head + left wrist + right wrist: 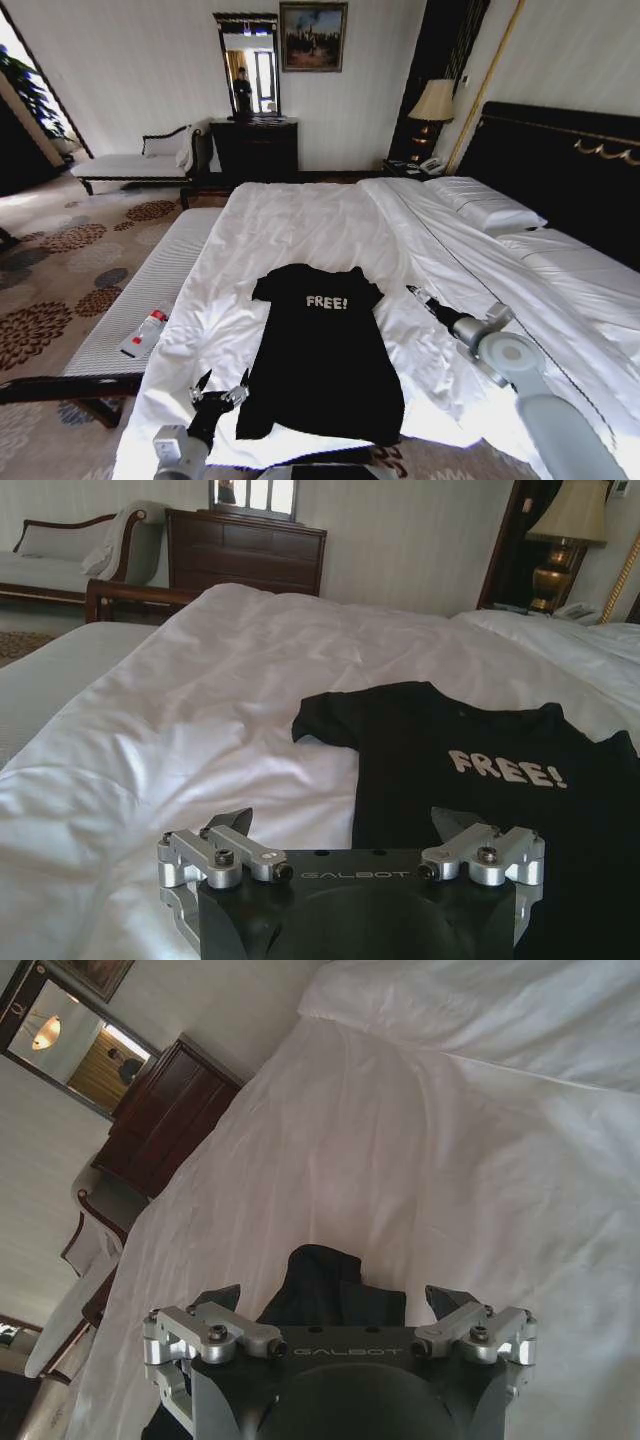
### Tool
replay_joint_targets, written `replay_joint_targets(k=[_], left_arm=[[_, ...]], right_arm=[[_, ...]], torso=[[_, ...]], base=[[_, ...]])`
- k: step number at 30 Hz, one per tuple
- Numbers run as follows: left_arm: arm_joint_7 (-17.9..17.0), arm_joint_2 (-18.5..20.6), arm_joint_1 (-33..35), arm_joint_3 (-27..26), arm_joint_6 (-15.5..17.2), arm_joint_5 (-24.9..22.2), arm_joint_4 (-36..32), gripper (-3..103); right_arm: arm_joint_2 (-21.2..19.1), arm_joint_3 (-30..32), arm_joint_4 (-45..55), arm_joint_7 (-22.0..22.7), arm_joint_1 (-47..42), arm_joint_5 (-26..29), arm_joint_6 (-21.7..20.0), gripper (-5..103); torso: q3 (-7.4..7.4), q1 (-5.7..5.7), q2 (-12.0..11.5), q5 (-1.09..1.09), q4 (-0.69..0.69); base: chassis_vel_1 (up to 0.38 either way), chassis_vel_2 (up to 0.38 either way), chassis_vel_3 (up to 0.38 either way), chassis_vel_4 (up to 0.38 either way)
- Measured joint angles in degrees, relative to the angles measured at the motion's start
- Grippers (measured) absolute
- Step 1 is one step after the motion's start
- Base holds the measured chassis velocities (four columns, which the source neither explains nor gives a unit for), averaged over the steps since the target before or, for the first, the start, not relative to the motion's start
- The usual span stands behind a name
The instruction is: Fold the clothes on the bed.
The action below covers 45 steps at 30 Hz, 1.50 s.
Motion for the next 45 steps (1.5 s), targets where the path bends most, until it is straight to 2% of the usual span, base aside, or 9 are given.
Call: replay_joint_targets(k=[8,14,22,26,31,36,40,42,45], left_arm=[[0.2,4.9,-0.7,-2.1,0.8,-7.3,-2.4,100],[0.1,7.5,-0.2,-3.7,1.3,-8.5,-2.2,100],[-0.5,8.6,2.3,-7.6,2.2,-12.1,-4.2,100],[-1.3,9.2,1.6,-8.1,2.5,-13.2,-4.2,100],[-1.3,8.5,1.7,-8.1,2.6,-13.2,-4.3,100],[-1.3,8.3,1.8,-8.4,2.6,-13.2,-4.3,100],[-1.3,7.9,1.6,-8.3,2.6,-13.2,-4.3,100],[-1.3,7.8,1.6,-8.3,2.6,-13.1,-4.3,100],[-1.3,7.6,1.5,-8.0,2.6,-13.1,-4.2,100]], right_arm=[[1.7,-6.9,-12.4,-9.7,7.3,-8.7,-3.3,100],[4.3,-10.8,-21.9,-11.0,13.6,-10.2,-3.6,102],[9.0,-10.5,-28.0,-12.8,17.0,-14.2,-3.4,86],[11.1,-9.9,-28.5,-12.9,16.6,-15.2,-3.4,73],[11.5,-9.7,-29.8,-14.0,16.1,-16.0,-2.7,52],[11.6,-9.5,-30.7,-14.3,16.1,-16.4,-2.2,41],[11.2,-9.5,-31.2,-14.4,16.4,-16.5,-2.1,19],[11.1,-9.5,-31.3,-14.4,16.4,-16.6,-2.1,19],[10.9,-9.4,-31.4,-14.5,16.2,-16.7,-2.0,3]], torso=[[-0.01,0.00,0.0,0.00,-0.02],[0.00,0.00,0.0,-0.01,0.01],[-0.01,-0.02,0.0,0.00,0.00],[-0.01,-0.01,0.0,-0.01,0.00],[-0.01,-0.02,0.0,0.00,0.00],[-0.01,-0.02,0.0,0.00,0.00],[-0.01,-0.02,0.0,0.00,0.00],[-0.01,-0.02,0.0,0.00,0.00],[-0.01,-0.01,0.0,0.00,0.01]], base=[[0.000,0.000,0.000,0.000],[0.000,0.000,0.000,0.000],[0.000,0.000,0.000,0.000],[0.000,0.000,0.000,0.000],[0.000,0.000,0.000,0.000],[0.000,0.000,0.000,0.000],[0.000,0.000,0.000,0.000],[0.000,0.000,0.000,0.000],[0.000,0.000,0.000,0.000]])
